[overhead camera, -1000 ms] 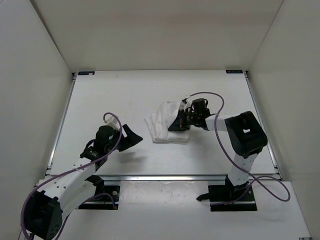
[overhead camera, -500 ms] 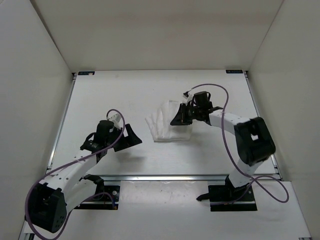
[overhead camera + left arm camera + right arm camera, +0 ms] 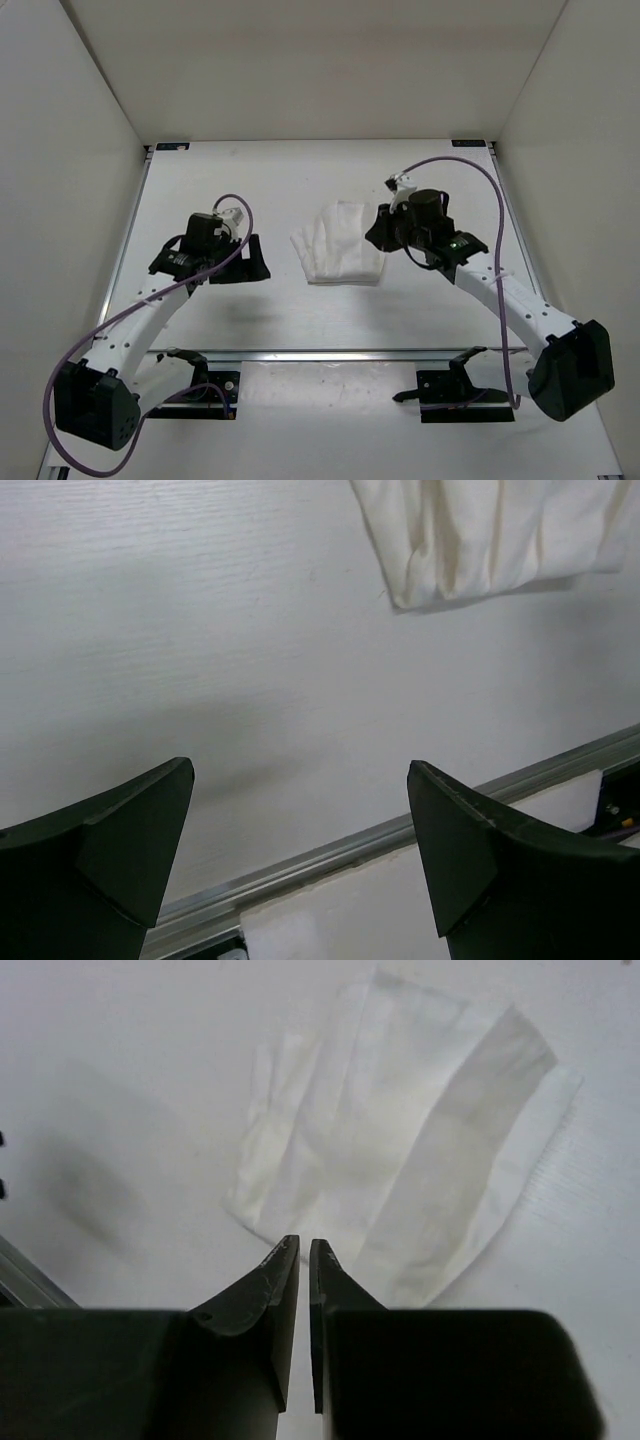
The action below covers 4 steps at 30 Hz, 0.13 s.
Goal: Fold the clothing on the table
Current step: Fold the skirt
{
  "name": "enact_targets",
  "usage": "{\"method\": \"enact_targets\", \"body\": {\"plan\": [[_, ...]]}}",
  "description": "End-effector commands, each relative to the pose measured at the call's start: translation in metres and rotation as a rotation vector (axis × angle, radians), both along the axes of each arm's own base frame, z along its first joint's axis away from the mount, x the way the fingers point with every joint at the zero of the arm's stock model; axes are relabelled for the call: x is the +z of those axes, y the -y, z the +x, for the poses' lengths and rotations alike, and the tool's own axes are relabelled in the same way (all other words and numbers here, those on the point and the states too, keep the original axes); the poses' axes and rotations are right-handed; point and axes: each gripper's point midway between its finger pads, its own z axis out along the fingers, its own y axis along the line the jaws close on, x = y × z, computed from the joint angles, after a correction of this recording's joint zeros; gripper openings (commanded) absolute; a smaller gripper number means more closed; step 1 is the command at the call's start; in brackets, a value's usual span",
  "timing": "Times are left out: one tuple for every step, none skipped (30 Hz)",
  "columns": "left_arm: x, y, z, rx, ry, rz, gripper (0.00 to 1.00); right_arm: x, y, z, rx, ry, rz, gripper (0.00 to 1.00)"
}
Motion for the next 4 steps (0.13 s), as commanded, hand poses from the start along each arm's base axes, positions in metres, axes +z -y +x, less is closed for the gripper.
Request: {"method": "enact_targets", "body": {"plan": [[0.004,-0.017,-0.01,-0.009,0.009,0.071,0.99,0.005,0.003,-0.001,0.001,0.111,-0.054,0.09],[0.004,-0.019,-0.01,-0.005,0.005,0.085,0.99,0.004,0.001,-0.003,0.011,0.112,-0.05,0.1],[0.001,-0.022,-0.012,-0.005,-0.016,0.11,0.99,0.004,-0.006,-0.004,0.034,0.115,-0.055,0.1],[-0.001,-0.026,-0.012,0.006,-0.022,0.138,0.99,0.001,-0.016,-0.007,0.065,0.101,-0.067,0.12]]}}
